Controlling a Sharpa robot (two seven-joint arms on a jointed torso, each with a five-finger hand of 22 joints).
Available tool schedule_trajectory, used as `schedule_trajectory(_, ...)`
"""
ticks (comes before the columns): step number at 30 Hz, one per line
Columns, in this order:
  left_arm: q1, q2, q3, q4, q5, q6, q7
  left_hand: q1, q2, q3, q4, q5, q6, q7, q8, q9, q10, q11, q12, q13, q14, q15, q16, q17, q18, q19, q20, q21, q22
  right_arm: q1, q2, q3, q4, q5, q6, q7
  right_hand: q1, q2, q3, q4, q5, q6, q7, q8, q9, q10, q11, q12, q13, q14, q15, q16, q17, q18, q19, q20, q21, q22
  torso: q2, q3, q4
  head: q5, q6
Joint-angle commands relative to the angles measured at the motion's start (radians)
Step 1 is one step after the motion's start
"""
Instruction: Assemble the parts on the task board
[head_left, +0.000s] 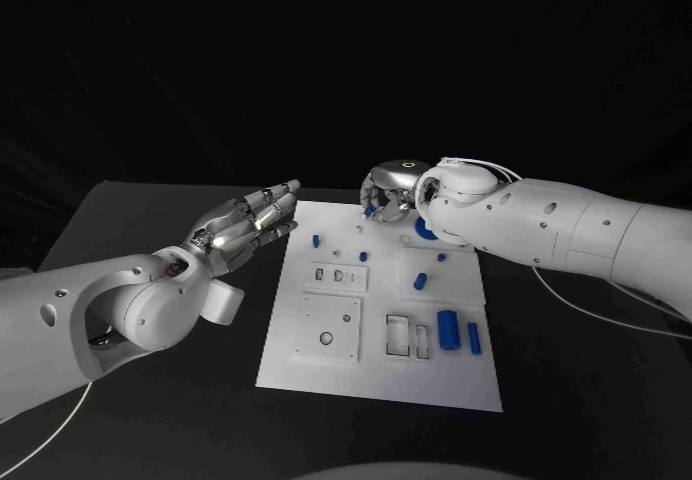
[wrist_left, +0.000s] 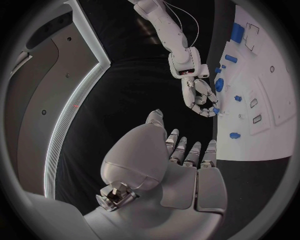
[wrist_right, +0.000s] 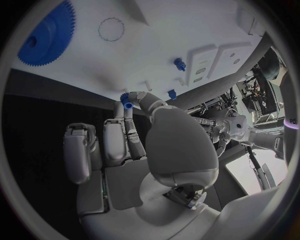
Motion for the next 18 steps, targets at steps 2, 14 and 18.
schedule_trajectory(2,0.001,0.002,0.001,0.002,-0.011,0.002,0.014,0.011,-0.002,0.003,0.000,0.006,0.006,0.002,0.004,0.001,-0.001,0.008,0.002,0.001,0.000,-0.006,-0.005,-0.001,0.008,-0.005,0.001,0.000,-0.014,-0.002,0.011,0.000,-0.011,0.011,0.005,0.008,0.001,0.009,0.004,0.005,-0.003,-0.005,0.000,-0.008,0.000,0.001,0.007,-0.007,-0.001,-0.007,0.001,-0.005,-0.002,0.012,-0.008,-0.002,-0.007,0.148,-0.001,0.0004,0.0002,0.003,-0.002)
schedule_trajectory(14,0.001,0.011,0.001,-0.006,-0.012,0.008,0.015,0.013,-0.002,0.004,-0.001,0.008,0.006,0.005,0.004,0.001,-0.001,0.010,0.003,0.001,0.000,-0.006,-0.005,-0.001,0.008,-0.004,0.002,0.001,-0.014,-0.011,0.031,0.000,-0.038,0.009,0.019,0.006,0.002,0.011,0.005,0.005,-0.005,-0.009,0.002,-0.015,-0.004,0.001,0.008,-0.011,-0.002,-0.012,0.003,-0.009,-0.010,0.013,-0.013,0.000,-0.011,0.144,-0.001,-0.0011,-0.0020,0.007,-0.002)
schedule_trajectory(18,0.001,0.012,0.001,-0.005,-0.012,0.009,0.013,0.015,-0.002,0.005,-0.002,0.009,0.008,0.007,0.005,0.002,-0.001,0.011,0.003,0.001,0.000,-0.005,-0.004,-0.001,0.008,-0.004,0.003,0.001,-0.014,-0.014,0.034,0.000,-0.044,-0.001,0.030,-0.004,0.005,0.011,0.007,0.003,-0.005,-0.012,0.002,-0.022,-0.006,-0.004,0.009,-0.017,-0.003,-0.016,0.003,-0.013,-0.015,0.015,-0.017,0.001,-0.014,0.141,0.000,-0.0009,-0.0038,0.008,-0.002)
